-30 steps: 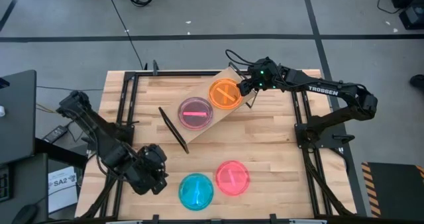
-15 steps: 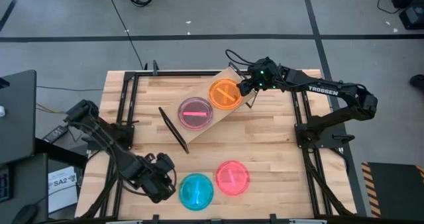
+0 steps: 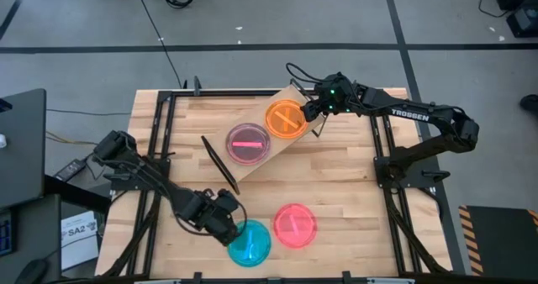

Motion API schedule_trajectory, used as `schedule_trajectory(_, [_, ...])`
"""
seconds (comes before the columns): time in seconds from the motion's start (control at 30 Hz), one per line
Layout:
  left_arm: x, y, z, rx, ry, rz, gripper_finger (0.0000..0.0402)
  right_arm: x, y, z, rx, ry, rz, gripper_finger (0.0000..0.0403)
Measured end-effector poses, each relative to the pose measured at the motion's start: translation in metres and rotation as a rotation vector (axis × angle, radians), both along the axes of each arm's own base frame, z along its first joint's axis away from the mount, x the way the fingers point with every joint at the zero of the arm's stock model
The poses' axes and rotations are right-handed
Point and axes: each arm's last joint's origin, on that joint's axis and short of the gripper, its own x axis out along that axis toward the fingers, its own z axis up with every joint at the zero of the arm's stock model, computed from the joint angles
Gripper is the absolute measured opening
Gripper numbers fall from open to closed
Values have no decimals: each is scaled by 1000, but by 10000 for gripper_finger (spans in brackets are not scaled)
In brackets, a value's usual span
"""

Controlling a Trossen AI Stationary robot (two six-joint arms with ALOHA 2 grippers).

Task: Place and stack plates onto a shelf
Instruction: Stack the blue plate on the orange plate on the shelf

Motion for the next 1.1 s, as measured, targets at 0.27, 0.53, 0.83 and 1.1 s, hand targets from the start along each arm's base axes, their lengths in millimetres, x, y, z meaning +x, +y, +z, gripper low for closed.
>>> schedule_trajectory(0.27, [9, -4, -18, 5, 33, 3, 183, 0, 0, 0, -11, 6, 12, 272])
schedule_trajectory(0.53, [8, -18, -40, 15, 104, -28, 183, 1, 0, 1, -14, 0, 12, 272])
schedule_trajectory(0.83, [13, -19, -43, 23, 73, -74, 183, 1, 0, 1, -14, 0, 12, 272])
schedule_trajectory(1.1, [22, -20, -54, 33, 57, -91, 183, 1, 0, 1, -15, 1, 17, 272])
